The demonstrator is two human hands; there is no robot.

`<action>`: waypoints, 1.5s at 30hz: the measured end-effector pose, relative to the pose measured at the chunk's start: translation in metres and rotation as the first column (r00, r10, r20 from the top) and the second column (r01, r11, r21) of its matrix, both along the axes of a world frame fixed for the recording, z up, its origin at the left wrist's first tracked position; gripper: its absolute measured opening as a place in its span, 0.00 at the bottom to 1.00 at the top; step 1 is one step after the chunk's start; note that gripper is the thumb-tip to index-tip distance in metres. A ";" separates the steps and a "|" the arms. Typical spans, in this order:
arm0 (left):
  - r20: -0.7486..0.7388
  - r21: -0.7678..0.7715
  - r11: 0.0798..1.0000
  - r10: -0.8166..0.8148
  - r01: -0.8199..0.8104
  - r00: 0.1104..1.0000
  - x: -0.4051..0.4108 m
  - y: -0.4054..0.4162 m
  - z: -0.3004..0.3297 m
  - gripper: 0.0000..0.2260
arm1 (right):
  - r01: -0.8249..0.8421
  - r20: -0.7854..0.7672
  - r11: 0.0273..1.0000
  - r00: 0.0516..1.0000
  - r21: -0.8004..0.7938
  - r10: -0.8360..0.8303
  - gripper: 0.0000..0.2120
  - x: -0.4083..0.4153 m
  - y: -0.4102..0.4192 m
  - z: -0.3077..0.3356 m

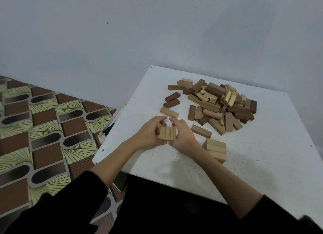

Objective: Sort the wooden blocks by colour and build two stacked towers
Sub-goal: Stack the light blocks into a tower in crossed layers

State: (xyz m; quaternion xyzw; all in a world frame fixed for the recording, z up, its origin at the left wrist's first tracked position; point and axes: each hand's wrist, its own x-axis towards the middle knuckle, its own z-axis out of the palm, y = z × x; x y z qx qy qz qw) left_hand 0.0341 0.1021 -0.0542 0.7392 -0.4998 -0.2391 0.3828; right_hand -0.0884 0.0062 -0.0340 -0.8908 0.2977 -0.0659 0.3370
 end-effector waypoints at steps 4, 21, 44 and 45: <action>-0.015 -0.002 1.000 -0.003 0.003 1.000 0.000 -0.001 -0.001 0.34 | -0.012 0.009 1.000 1.000 -0.001 0.012 0.37 0.001 -0.002 -0.001; 0.017 -0.121 0.993 0.002 0.000 1.000 -0.014 -0.004 0.052 0.33 | -0.076 0.138 0.996 0.987 -0.053 0.082 0.38 -0.018 -0.012 0.045; 0.064 -0.052 0.954 -0.293 0.296 0.954 -0.101 -0.050 0.053 0.36 | -0.037 0.136 0.996 0.990 -0.078 0.048 0.41 -0.138 -0.049 0.038; 0.067 -0.051 0.952 -0.298 0.302 0.952 -0.101 -0.050 0.052 0.36 | -0.046 0.132 0.995 0.990 -0.083 0.056 0.41 -0.138 -0.050 0.037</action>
